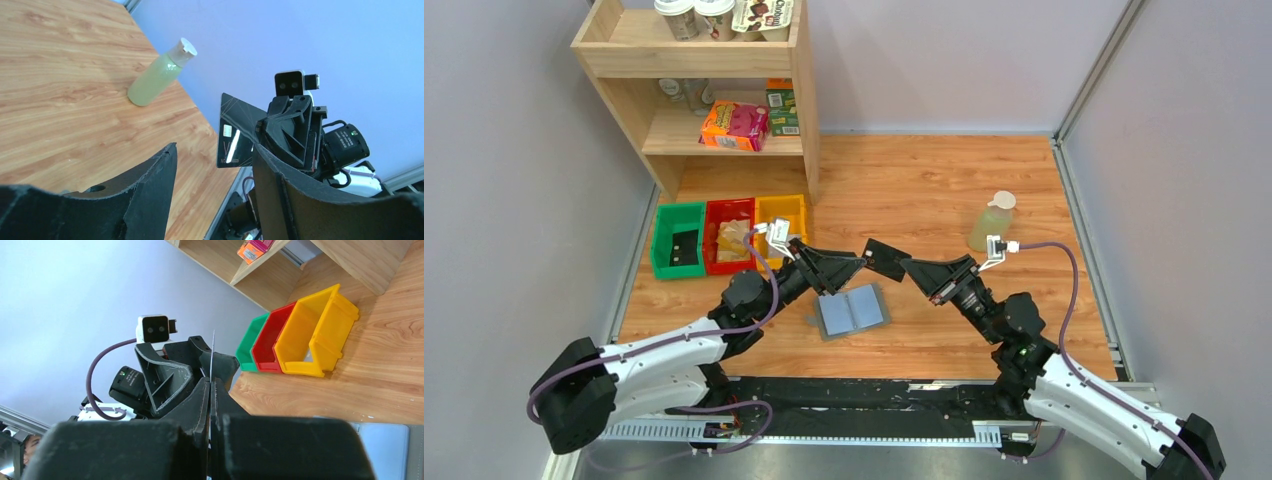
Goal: Take the credit cards out of the card holder
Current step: Place the credit card in the storage box.
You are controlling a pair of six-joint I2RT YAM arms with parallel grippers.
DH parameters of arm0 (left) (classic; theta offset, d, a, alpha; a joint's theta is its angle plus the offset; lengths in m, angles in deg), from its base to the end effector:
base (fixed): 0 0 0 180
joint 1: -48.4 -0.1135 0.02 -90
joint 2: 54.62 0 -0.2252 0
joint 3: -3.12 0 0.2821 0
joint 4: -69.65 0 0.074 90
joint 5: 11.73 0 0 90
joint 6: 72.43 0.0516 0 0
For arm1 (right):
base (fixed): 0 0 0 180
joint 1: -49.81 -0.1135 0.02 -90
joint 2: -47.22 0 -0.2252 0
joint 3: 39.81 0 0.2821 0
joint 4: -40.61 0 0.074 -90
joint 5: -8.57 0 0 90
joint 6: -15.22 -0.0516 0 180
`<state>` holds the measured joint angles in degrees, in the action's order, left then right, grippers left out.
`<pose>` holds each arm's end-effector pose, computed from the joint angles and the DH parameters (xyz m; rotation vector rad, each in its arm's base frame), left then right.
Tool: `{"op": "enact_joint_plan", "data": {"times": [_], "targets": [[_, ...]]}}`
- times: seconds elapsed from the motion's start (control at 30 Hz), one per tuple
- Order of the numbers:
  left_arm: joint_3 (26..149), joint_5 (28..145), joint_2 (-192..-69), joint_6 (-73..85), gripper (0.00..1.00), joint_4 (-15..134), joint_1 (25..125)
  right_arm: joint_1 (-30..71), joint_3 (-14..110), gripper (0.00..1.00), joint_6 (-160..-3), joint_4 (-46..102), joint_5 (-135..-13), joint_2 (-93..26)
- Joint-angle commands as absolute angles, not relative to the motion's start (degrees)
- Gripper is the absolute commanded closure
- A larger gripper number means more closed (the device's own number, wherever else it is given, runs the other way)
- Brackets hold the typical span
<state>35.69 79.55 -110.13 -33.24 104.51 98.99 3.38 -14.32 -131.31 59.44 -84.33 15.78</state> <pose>0.1738 -0.2133 0.2151 0.0182 1.5322 -1.4730 0.1610 0.1654 0.2297 0.1804 1.4975 1.4559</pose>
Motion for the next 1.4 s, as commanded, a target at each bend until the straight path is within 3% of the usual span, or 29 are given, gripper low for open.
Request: {"op": "enact_joint_plan", "data": {"times": [0.0,0.3,0.6,0.7,0.8,0.87,0.93,1.0,1.07,1.13,1.3,1.37], "targets": [[35.61,81.69,-112.36,-37.45,0.37,111.94,99.2,3.32,-14.7,1.0,-132.61,64.54,-86.0,16.46],[37.46,85.92,-116.93,-38.77,0.53,117.4,99.11,3.32,-15.05,1.0,-132.78,66.12,-84.95,15.49],[36.85,85.66,-118.95,-40.97,0.59,123.02,99.2,3.32,-16.1,1.0,-133.31,66.65,-84.33,15.05],[36.93,86.09,-119.92,-42.19,0.71,125.13,99.11,3.32,-16.28,1.0,-133.31,66.56,-84.59,15.14],[36.58,86.1,-121.15,-43.25,0.92,127.07,99.2,3.32,-16.28,1.0,-133.14,65.69,-84.77,15.32],[36.06,85.48,-121.59,-43.87,0.99,128.38,99.2,3.32,-16.37,0.98,-132.96,64.9,-85.03,15.58],[35.35,84.69,-121.42,-43.43,1.0,128.56,99.11,3.23,-16.2,0.89,-132.44,63.06,-85.91,16.63],[34.82,84.34,-120.63,-41.68,1.0,127.43,98.94,3.32,-15.58,0.72,-131.21,59.81,-86.87,18.65],[35.09,84.25,-119.14,-39.4,1.0,123.92,98.76,3.32,-14.36,0.45,-129.37,54.55,-88.02,20.76],[35.87,83.99,-117.04,-37.64,1.0,118.56,97.89,3.23,-12.52,0.29,-126.82,46.66,-89.51,23.13],[37.55,83.99,-109.58,-35.0,1.0,99.84,92.44,3.32,-6.98,0.01,-117.95,26.62,-95.74,28.76],[37.63,84.07,-106.24,-34.03,1.0,92.21,88.14,3.32,-5.22,0.0,-114.87,20.36,-98.47,29.9]]}}
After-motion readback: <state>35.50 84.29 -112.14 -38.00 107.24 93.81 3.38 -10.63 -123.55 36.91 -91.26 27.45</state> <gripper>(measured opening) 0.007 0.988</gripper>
